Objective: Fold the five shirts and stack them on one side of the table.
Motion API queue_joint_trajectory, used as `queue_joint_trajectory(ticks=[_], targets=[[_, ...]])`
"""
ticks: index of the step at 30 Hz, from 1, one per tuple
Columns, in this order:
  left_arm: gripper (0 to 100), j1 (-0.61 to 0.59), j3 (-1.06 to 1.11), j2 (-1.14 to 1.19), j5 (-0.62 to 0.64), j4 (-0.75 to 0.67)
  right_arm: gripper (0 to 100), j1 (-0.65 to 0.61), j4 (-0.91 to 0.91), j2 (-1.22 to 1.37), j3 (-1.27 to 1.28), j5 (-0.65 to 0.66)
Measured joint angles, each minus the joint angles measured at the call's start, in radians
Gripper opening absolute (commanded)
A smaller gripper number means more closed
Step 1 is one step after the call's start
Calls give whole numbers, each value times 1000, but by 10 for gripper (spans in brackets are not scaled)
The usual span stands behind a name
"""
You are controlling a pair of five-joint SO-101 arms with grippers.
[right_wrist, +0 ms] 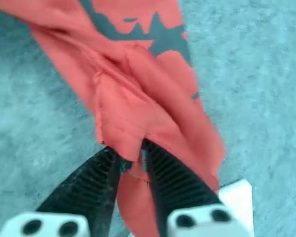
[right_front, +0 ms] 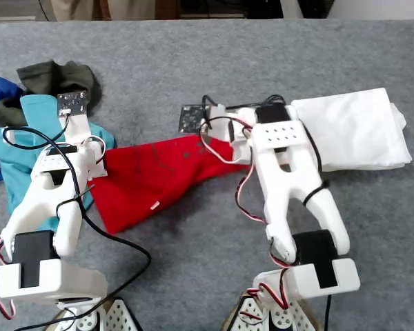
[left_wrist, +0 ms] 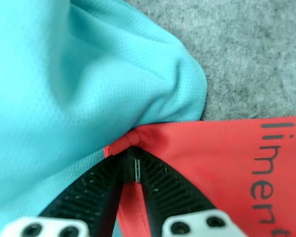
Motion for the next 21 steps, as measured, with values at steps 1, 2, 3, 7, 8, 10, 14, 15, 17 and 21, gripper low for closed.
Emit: queue_joint_trajectory(ticks=[1,2,3,7,8,10,14,15,17,21], targets=[[19,0,0,0,0,0,160,-12,0,11,-5,2],[19,0,0,0,0,0,154,-25,-9,29,-12,3],[19,0,0,0,0,0,150,-35,-18,55,-23,3],[19,0,0,0,0,0,151,-57,-26,172,-118,-20],[19,0,0,0,0,0,151,-55,-17,204,-158,-26],[19,0,0,0,0,0,151,-52,2,265,-238,-46],[19,0,0,0,0,0,150,-54,8,402,-405,-117],[19,0,0,0,0,0,150,-54,8,439,-453,-135],[19,0,0,0,0,0,149,-54,20,506,-557,-158],[19,0,0,0,0,0,149,-54,80,626,-776,-170]])
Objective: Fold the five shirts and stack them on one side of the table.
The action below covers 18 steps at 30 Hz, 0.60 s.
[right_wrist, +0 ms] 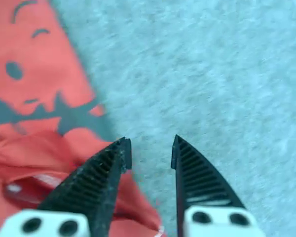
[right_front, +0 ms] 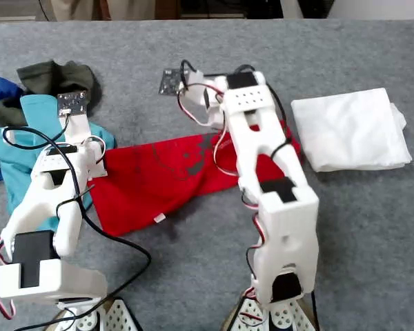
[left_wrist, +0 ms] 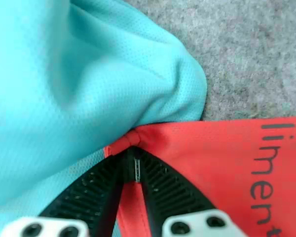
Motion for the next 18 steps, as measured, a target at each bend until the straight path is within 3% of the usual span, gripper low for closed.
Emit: queue_joint_trajectory(ticks=[2,4,10,18], targets=[[19,0,0,0,0,0,129,2,55,44,-101,0],[19,0,0,0,0,0,0,12,144,60,-192,0],[19,0,0,0,0,0,2,77,539,28,-338,55],[19,0,0,0,0,0,2,112,549,-189,-32,34]])
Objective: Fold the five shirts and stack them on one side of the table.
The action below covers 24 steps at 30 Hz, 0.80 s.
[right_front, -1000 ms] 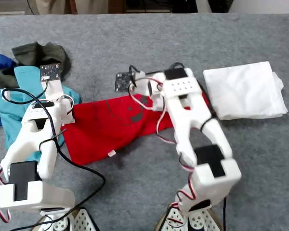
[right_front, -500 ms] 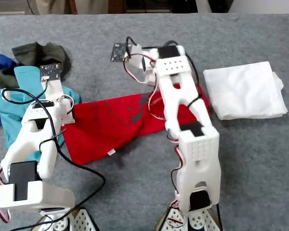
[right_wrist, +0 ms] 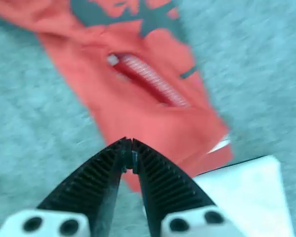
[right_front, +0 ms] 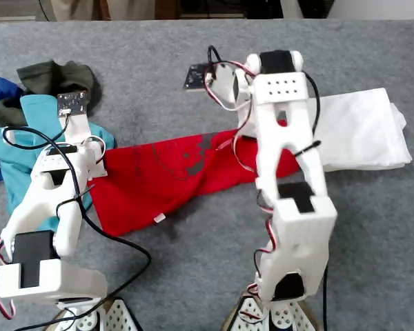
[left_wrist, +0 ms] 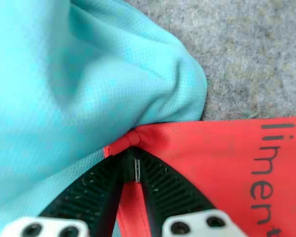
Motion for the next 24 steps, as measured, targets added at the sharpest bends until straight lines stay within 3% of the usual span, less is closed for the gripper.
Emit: queue_joint_trajectory(ticks=[7,12,14,19,24], targets=[[19,0,0,0,0,0,2,-74,-404,-86,417,-64],[19,0,0,0,0,0,2,-78,-698,51,489,-140],[19,0,0,0,0,0,2,-77,-707,83,466,-172],[19,-2,0,0,0,0,2,-78,-537,68,410,-187],[19,-3,5,-104,0,63,3,-72,-442,-152,382,-187]])
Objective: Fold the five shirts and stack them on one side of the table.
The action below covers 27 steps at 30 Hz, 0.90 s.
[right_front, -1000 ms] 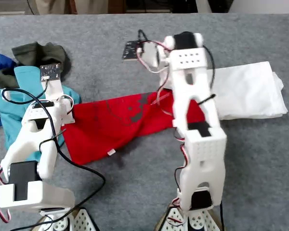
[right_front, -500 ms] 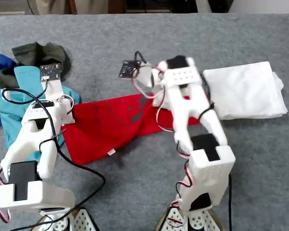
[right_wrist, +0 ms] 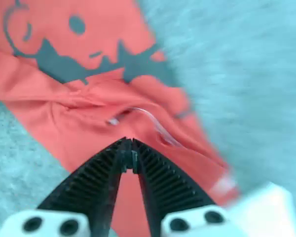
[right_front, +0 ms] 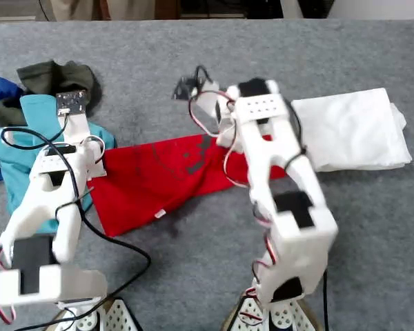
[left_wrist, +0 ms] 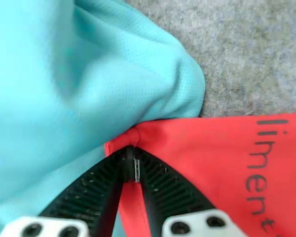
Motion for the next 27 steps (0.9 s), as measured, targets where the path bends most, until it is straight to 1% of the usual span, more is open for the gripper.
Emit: queue_joint_trajectory(ticks=[2,5,8,10,13,15,17,20,24,27], targets=[[19,0,3,-106,-2,63,3,21,5,-80,-2,12],[19,31,25,-302,-3,161,3,71,5,-94,6,28],[20,94,100,-459,-3,172,3,132,-40,-29,20,28],[20,121,196,-473,-3,81,3,173,-91,41,20,12],[19,126,364,-385,-2,-172,3,195,-155,176,5,-8],[19,118,384,-301,-3,-292,3,198,-166,281,-43,-12],[19,95,370,-219,-2,-324,3,203,-140,364,-117,-12],[19,46,313,-140,-2,-311,2,206,-29,434,-255,-15],[19,-14,265,-138,-2,-310,2,209,112,445,-394,-15],[19,-26,265,-213,-3,-272,2,210,218,399,-502,-15]])
